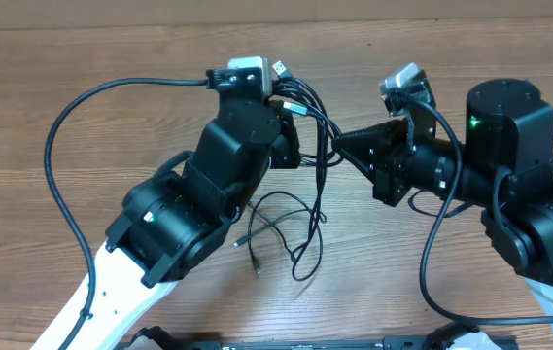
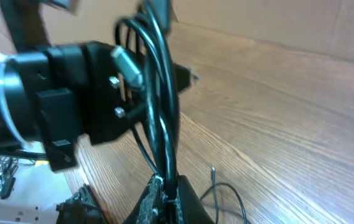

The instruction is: Untangle cables

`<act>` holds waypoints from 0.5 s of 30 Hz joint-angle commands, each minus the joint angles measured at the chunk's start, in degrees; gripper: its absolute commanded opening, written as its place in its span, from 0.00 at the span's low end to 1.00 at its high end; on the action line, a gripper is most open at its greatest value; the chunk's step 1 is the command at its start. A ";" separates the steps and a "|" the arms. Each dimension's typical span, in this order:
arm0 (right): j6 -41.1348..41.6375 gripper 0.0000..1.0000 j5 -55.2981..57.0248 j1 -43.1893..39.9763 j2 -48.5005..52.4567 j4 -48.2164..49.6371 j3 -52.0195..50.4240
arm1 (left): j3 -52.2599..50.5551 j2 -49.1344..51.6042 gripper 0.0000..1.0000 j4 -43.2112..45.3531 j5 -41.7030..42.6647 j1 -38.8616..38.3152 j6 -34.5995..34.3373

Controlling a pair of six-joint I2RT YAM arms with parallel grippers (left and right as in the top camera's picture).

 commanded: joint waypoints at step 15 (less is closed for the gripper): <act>3.21 0.68 5.60 0.20 -0.35 -1.97 1.07 | 0.92 -8.44 0.04 -2.08 -7.74 -0.31 -7.06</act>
